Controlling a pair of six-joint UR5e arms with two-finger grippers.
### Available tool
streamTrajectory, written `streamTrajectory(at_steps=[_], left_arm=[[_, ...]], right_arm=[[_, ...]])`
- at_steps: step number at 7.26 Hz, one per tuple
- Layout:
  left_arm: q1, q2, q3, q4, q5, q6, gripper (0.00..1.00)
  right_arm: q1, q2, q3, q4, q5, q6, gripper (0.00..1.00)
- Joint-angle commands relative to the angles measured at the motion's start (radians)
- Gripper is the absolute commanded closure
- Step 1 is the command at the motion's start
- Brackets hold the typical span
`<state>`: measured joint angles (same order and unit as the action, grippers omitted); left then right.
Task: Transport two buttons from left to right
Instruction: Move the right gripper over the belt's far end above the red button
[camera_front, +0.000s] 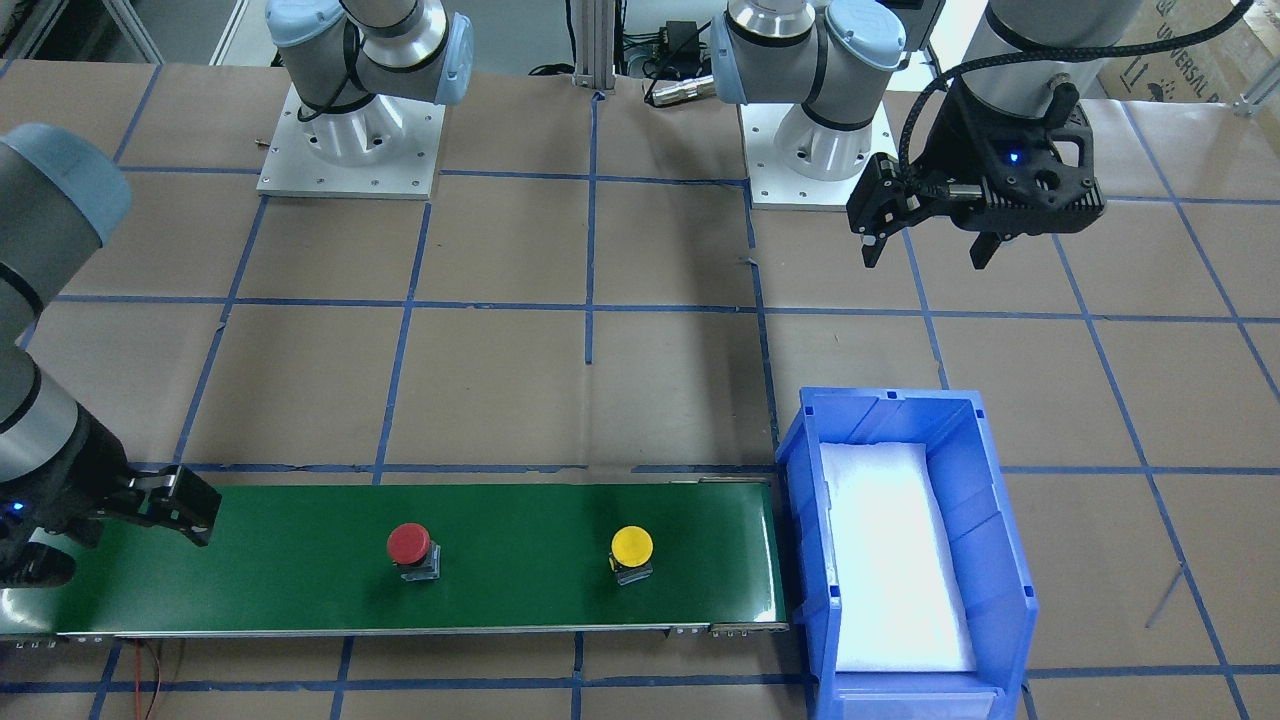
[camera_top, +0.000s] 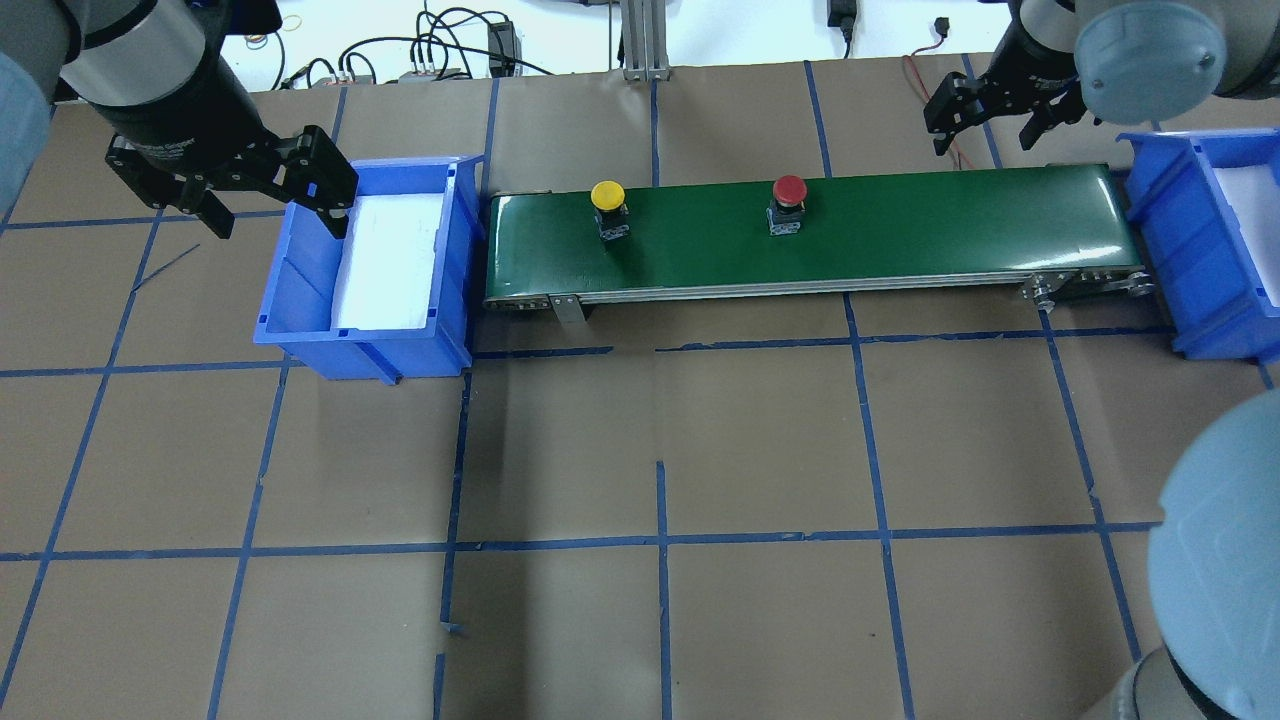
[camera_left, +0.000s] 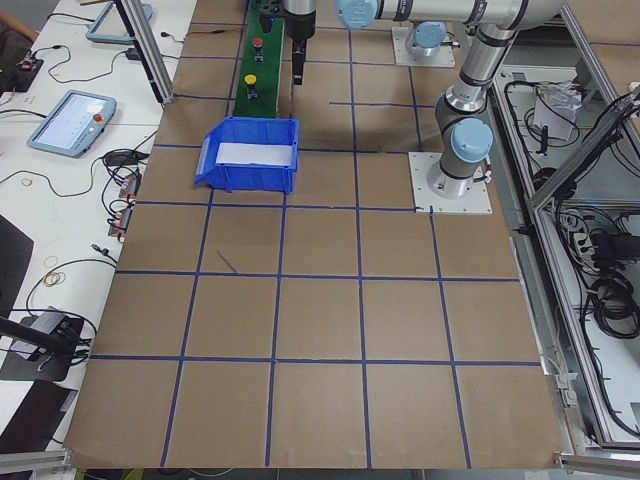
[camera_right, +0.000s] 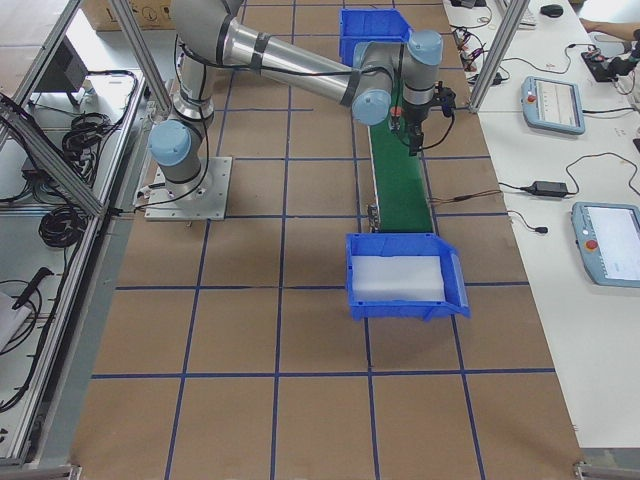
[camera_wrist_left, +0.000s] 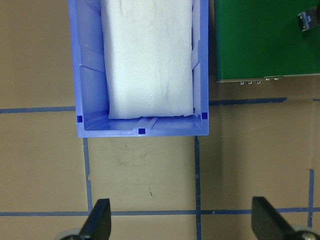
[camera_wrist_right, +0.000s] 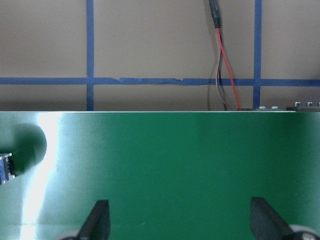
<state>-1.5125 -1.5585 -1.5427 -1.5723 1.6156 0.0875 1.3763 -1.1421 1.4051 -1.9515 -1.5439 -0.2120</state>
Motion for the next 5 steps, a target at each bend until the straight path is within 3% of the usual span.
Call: streamTrajectory(at_steps=[1, 5], left_arm=[[0.0, 0.0, -0.001, 0.0, 0.001, 0.0, 0.0], [0.0, 0.0, 0.001, 0.0, 0.0, 0.0, 0.0]], right_arm=[[-0.008, 0.015, -0.006, 0.02, 0.008, -0.026, 0.0], [-0.008, -0.013, 0.034, 0.064, 0.007, -0.429, 0.0]])
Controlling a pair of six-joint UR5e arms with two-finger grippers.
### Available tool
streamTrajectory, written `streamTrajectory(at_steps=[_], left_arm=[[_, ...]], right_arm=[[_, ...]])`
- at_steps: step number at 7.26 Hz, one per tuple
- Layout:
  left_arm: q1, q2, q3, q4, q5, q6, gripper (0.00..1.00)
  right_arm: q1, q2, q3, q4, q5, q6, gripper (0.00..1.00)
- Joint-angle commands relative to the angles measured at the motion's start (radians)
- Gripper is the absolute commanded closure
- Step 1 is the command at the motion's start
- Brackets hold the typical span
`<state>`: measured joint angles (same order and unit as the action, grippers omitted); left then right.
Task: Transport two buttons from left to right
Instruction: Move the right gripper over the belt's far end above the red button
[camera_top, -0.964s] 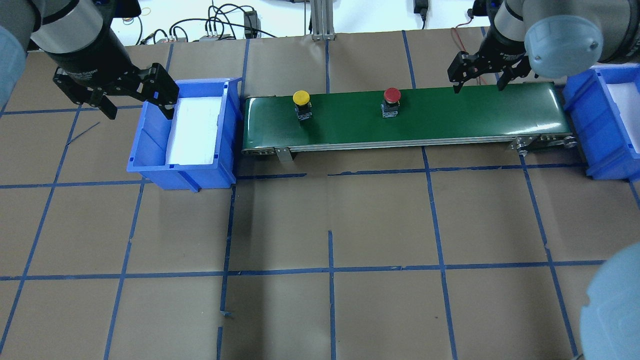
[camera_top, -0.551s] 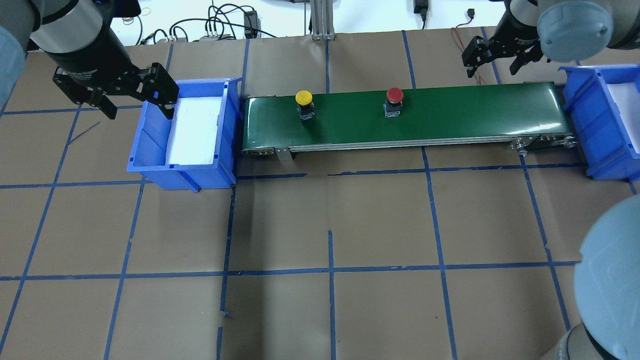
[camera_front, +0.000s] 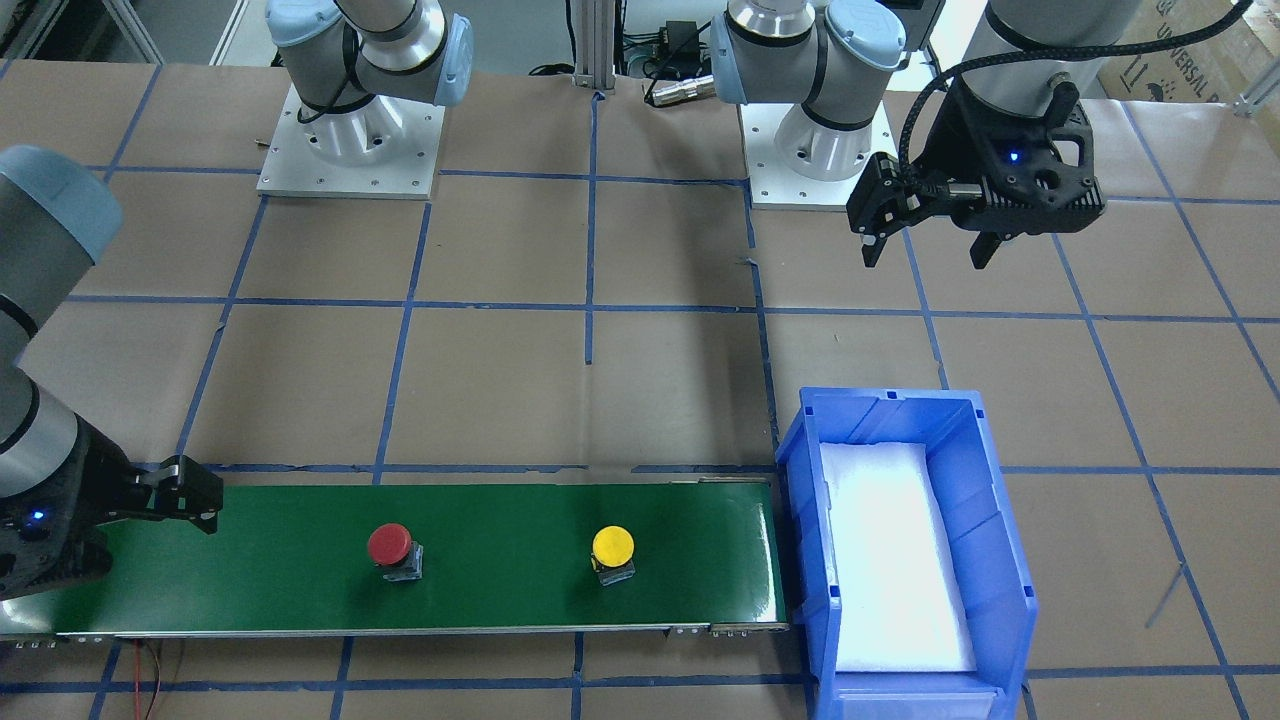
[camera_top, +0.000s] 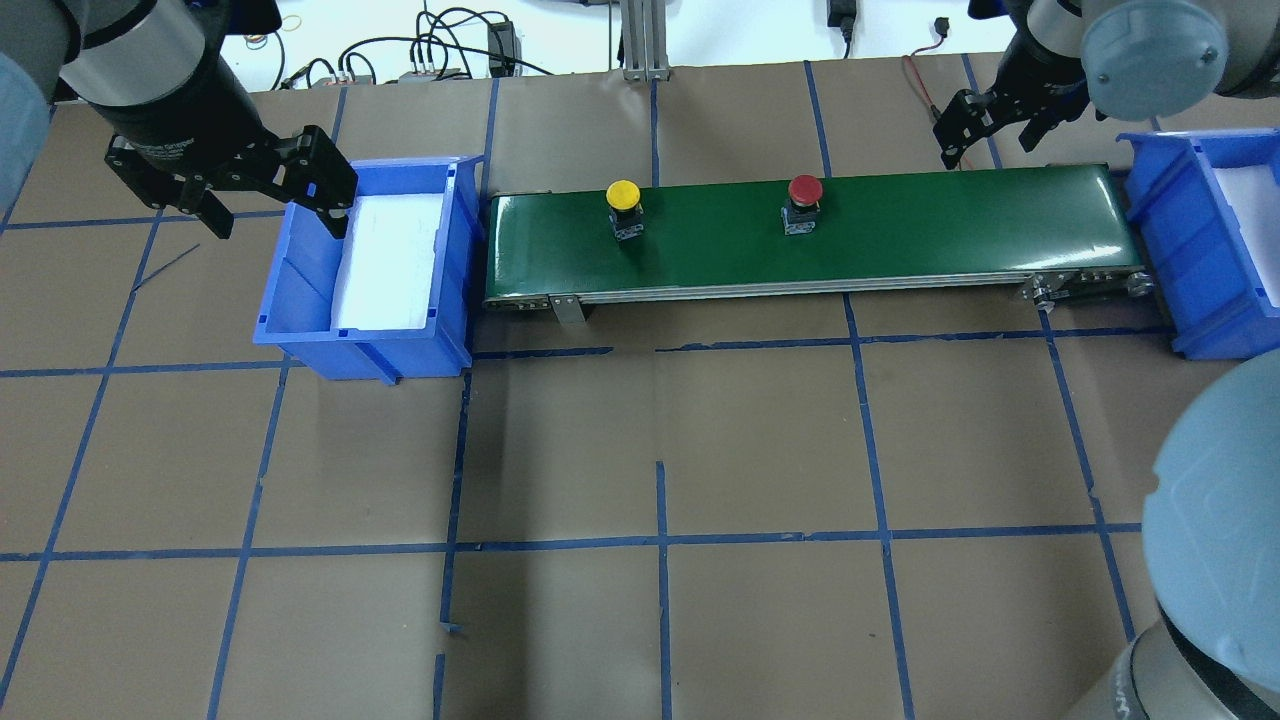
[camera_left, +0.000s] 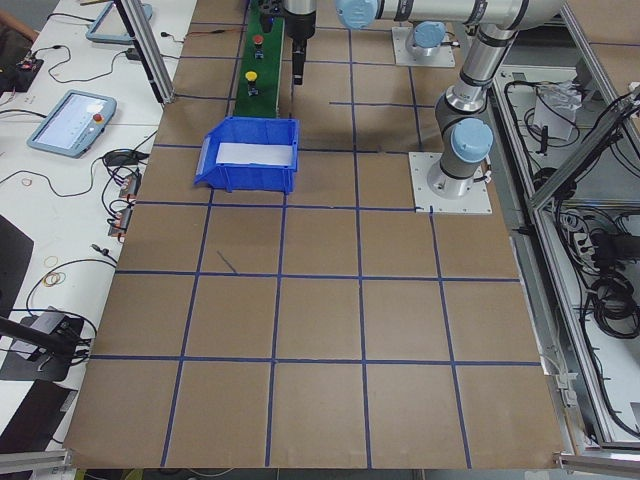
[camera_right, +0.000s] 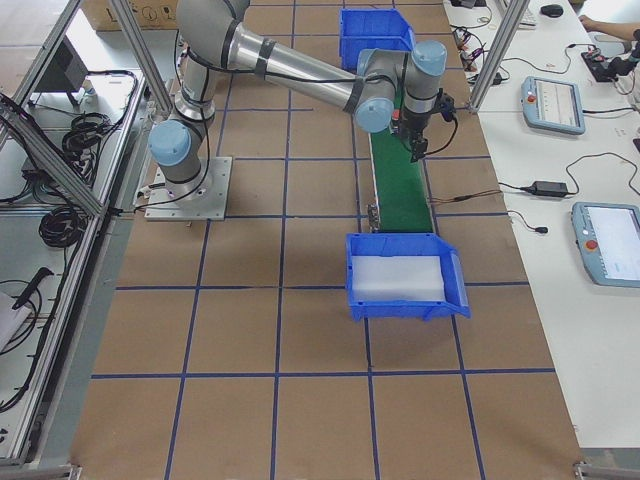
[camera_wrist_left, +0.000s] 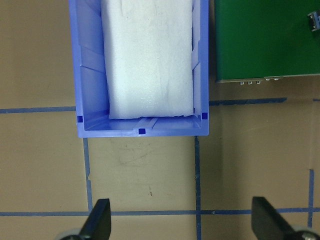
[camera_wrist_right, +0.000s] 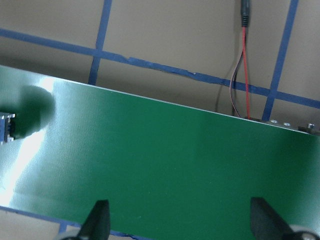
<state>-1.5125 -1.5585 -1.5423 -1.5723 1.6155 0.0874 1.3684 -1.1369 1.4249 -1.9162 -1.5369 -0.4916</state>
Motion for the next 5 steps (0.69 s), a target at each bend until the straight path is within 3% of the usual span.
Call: streamTrajectory(at_steps=[1, 5], left_arm=[[-0.002, 0.0, 0.001, 0.0, 0.0, 0.0, 0.0], [-0.003, 0.0, 0.002, 0.0, 0.0, 0.0, 0.0]], right_arm=[[0.0, -0.038, 0.04, 0.025, 0.001, -0.332, 0.0], [0.0, -0.024, 0.046, 0.02, 0.001, -0.833, 0.0]])
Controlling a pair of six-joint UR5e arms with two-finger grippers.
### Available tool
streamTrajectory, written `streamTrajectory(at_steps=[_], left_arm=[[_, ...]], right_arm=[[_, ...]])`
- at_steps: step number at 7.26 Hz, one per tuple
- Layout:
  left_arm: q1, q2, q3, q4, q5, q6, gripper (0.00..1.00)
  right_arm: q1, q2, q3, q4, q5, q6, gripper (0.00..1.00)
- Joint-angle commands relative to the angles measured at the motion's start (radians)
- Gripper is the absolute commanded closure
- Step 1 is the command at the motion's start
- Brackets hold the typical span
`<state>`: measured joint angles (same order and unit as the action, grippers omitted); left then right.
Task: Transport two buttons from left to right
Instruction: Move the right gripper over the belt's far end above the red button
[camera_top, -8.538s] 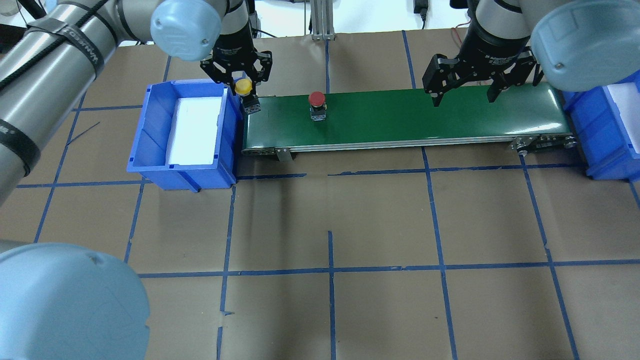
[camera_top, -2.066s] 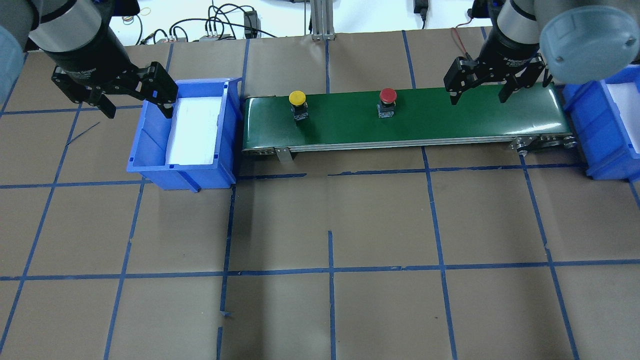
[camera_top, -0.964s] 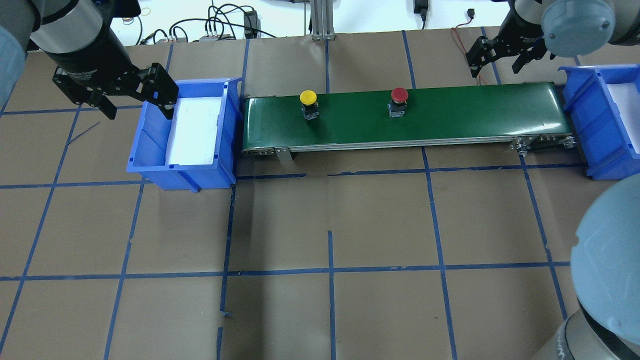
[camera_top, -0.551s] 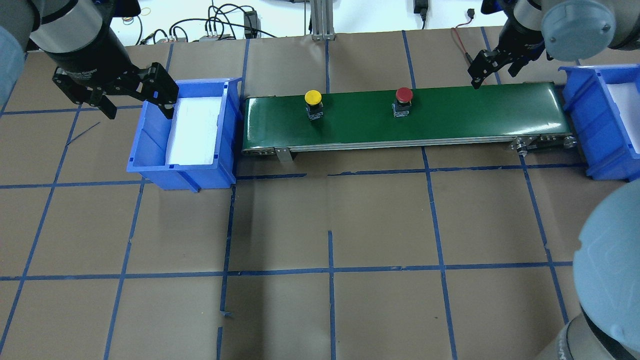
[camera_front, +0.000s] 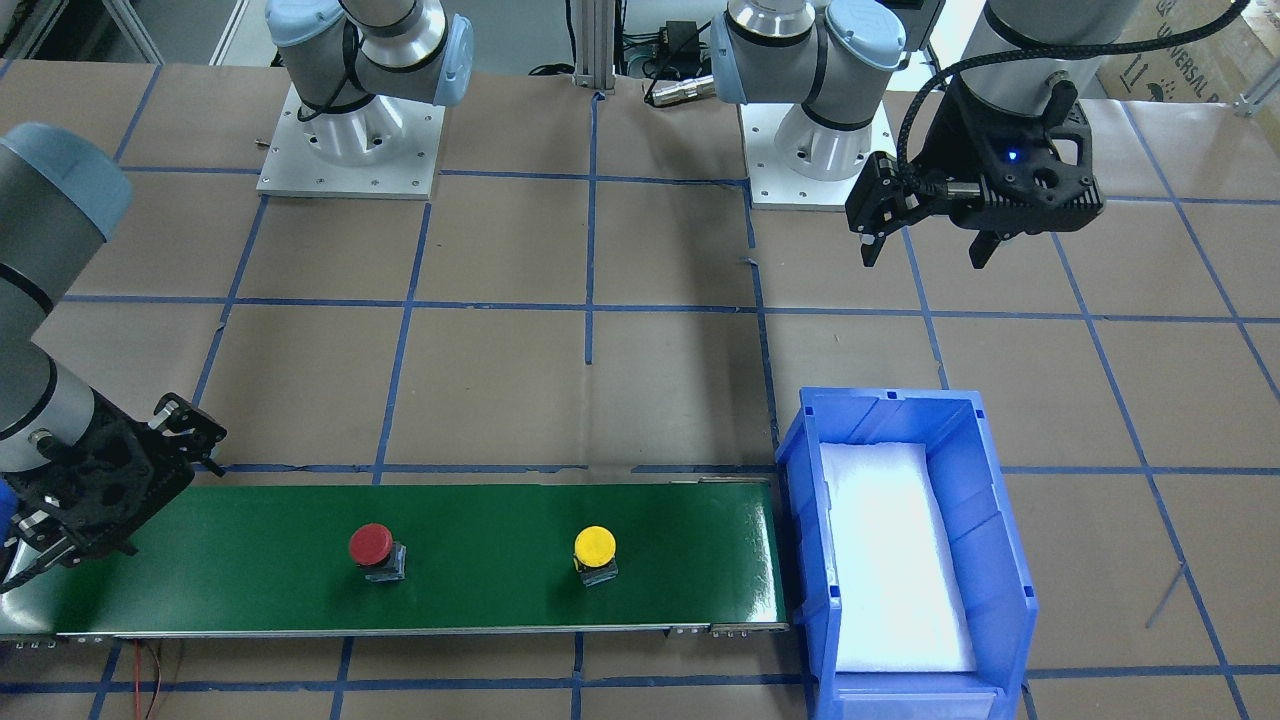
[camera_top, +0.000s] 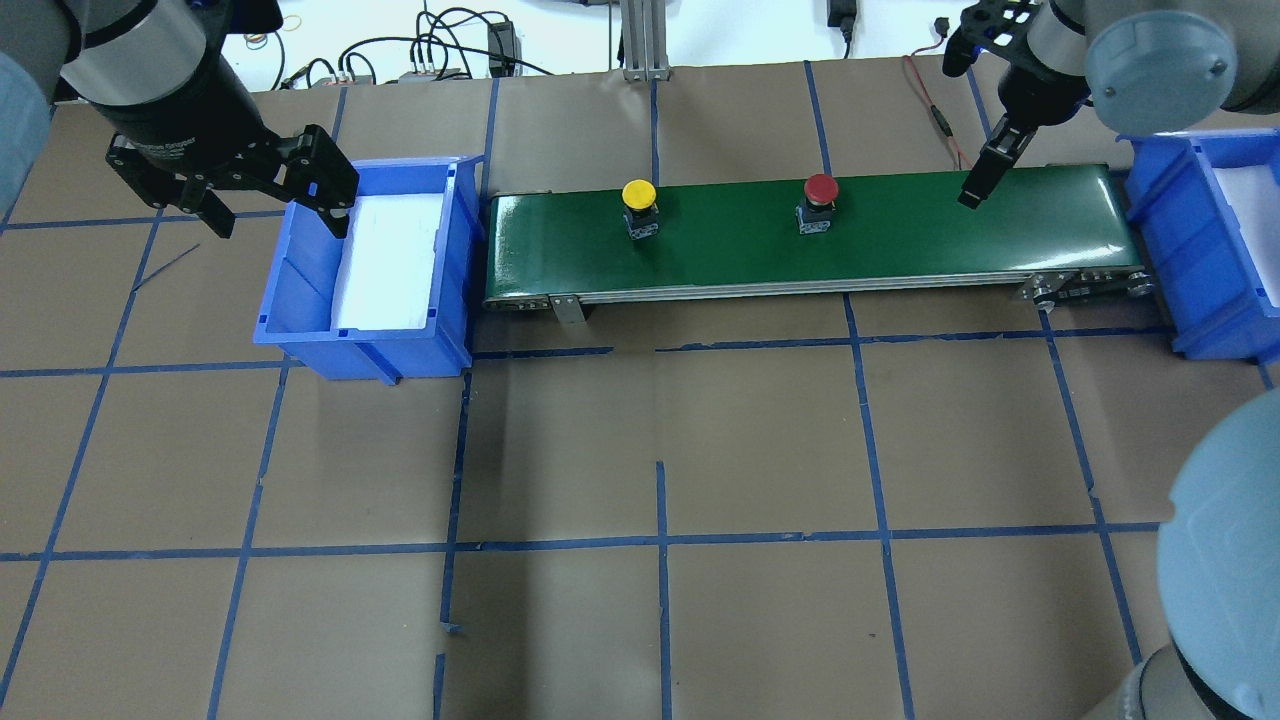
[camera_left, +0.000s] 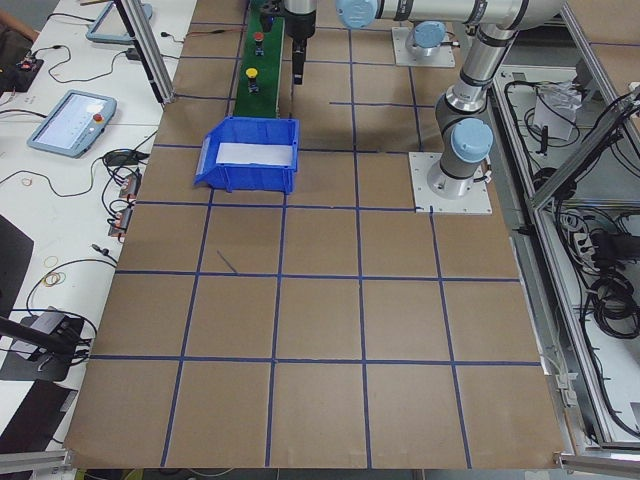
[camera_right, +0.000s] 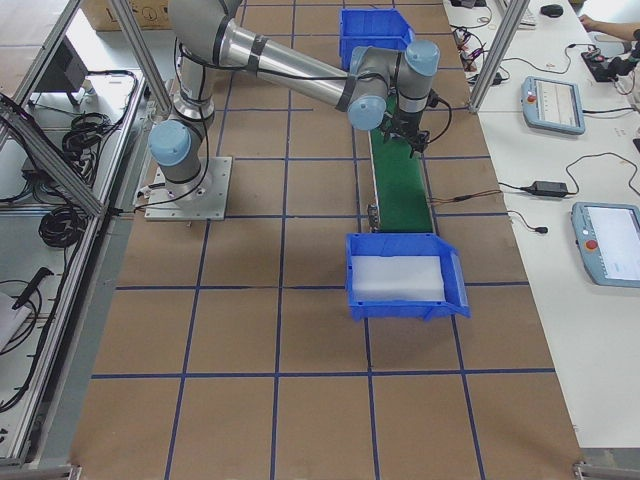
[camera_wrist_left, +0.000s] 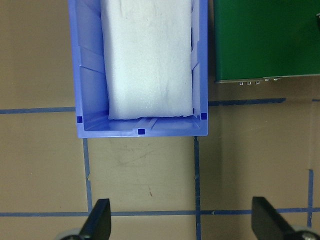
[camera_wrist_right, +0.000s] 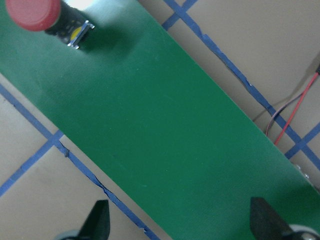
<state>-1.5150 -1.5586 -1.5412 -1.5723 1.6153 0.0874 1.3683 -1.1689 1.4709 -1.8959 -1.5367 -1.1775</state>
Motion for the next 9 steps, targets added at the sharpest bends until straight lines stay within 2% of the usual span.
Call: streamTrajectory(at_steps=[1, 3, 9], left_arm=[[-0.001, 0.0, 0.001, 0.0, 0.0, 0.002, 0.0], [-0.002, 0.0, 0.003, 0.0, 0.0, 0.0, 0.0], [-0.002, 0.0, 0.001, -0.014, 0.0, 0.0, 0.0]], right_arm=[[0.0, 0.014, 0.003, -0.006, -0.002, -0.243, 0.0], [0.0, 0.023, 0.008, -0.008, -0.013, -0.388, 0.0], [0.0, 0.037, 0.008, -0.042, -0.008, -0.436, 0.0]])
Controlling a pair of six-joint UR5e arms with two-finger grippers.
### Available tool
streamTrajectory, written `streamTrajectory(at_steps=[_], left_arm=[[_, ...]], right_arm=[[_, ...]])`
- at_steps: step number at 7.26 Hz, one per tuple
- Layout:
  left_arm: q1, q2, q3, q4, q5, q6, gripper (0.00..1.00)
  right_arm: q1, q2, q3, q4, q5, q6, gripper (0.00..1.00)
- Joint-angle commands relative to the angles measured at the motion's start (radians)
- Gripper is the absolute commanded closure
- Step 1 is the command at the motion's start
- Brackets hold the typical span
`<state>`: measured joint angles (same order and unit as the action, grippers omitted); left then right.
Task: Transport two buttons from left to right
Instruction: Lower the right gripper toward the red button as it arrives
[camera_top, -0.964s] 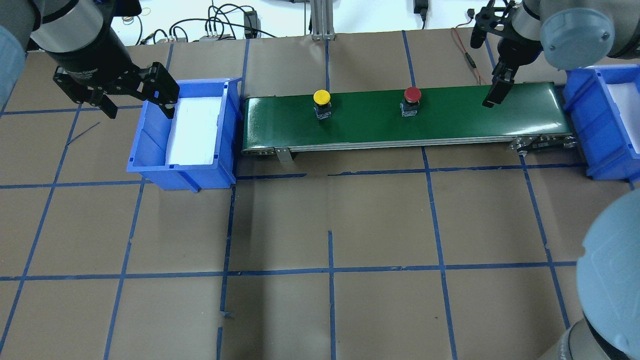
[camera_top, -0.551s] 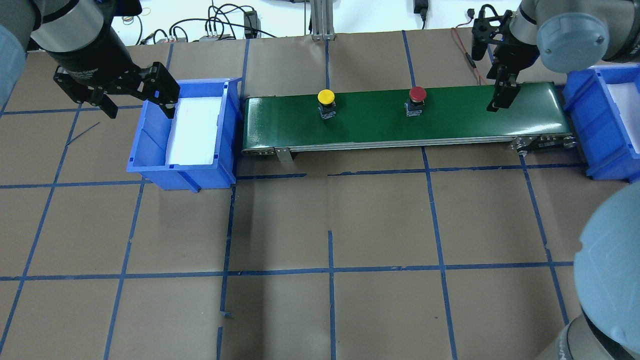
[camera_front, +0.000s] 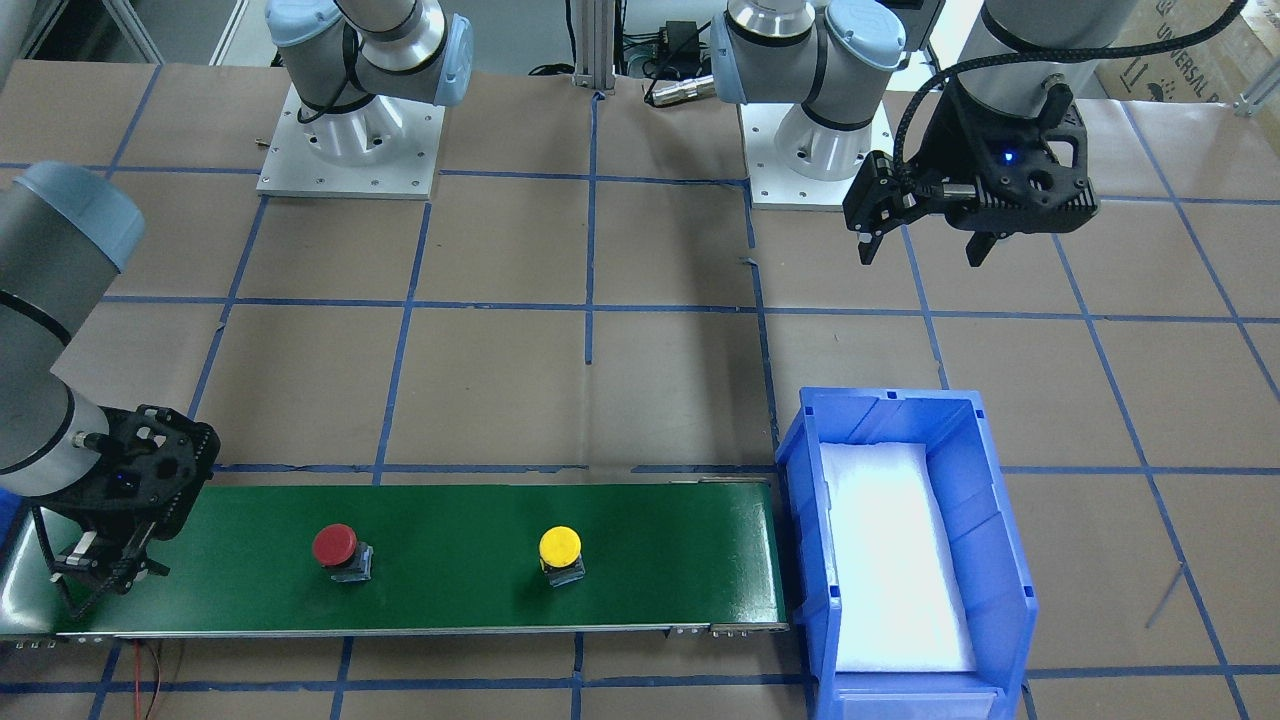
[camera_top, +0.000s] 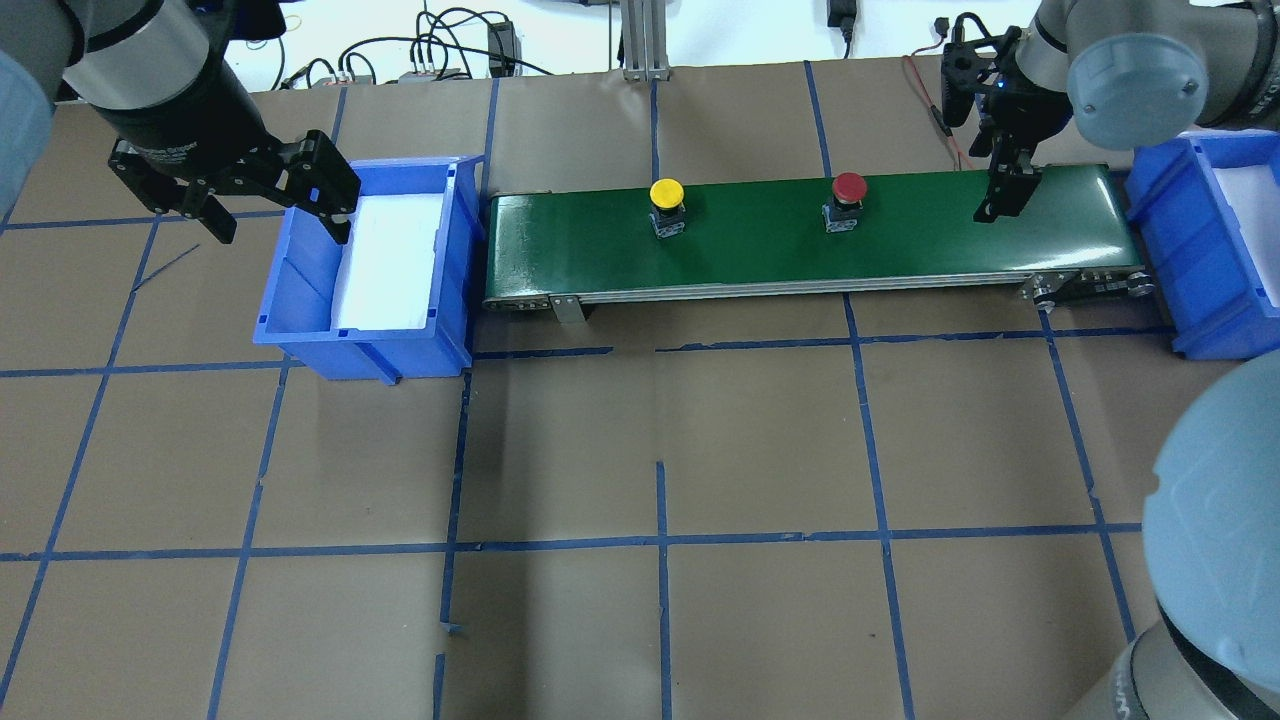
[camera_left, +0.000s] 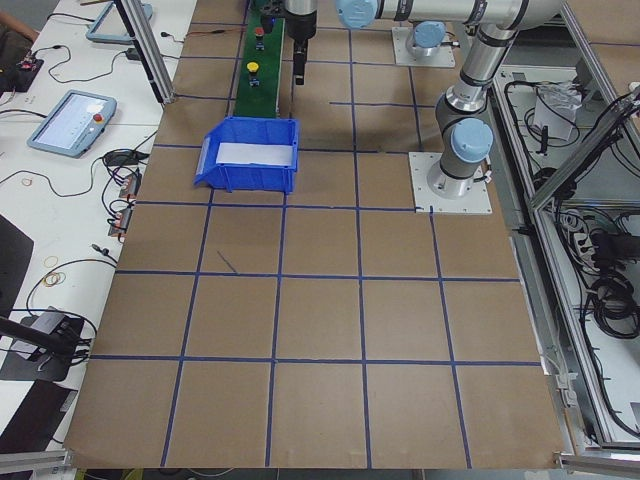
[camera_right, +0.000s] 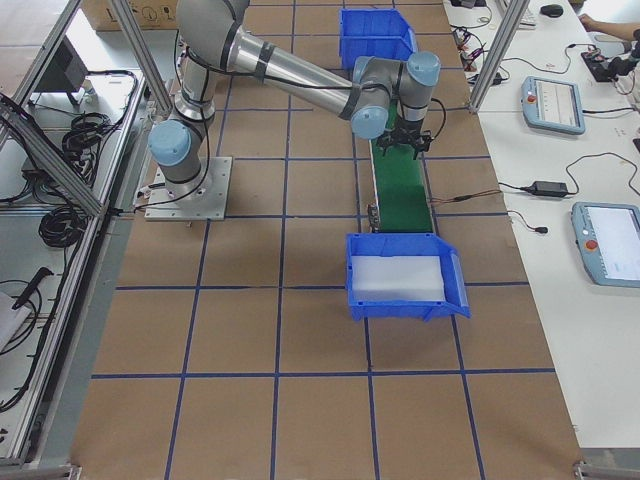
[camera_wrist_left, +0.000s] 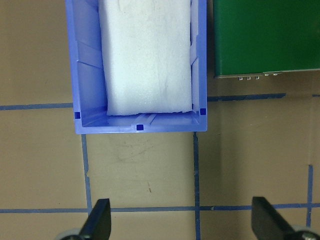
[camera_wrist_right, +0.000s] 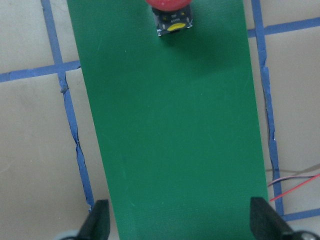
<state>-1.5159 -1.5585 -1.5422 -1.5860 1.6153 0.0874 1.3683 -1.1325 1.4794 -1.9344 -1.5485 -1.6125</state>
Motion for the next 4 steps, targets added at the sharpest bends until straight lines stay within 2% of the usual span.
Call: streamTrajectory(at_steps=[1, 4], left_arm=[[-0.001, 0.0, 0.004, 0.0, 0.0, 0.0, 0.0], [-0.003, 0.003, 0.001, -0.017, 0.0, 0.0, 0.0]], right_arm=[[0.0, 0.0, 0.001, -0.003, 0.002, -0.001, 0.0], [0.0, -0.001, 0.001, -0.003, -0.002, 0.0, 0.0]])
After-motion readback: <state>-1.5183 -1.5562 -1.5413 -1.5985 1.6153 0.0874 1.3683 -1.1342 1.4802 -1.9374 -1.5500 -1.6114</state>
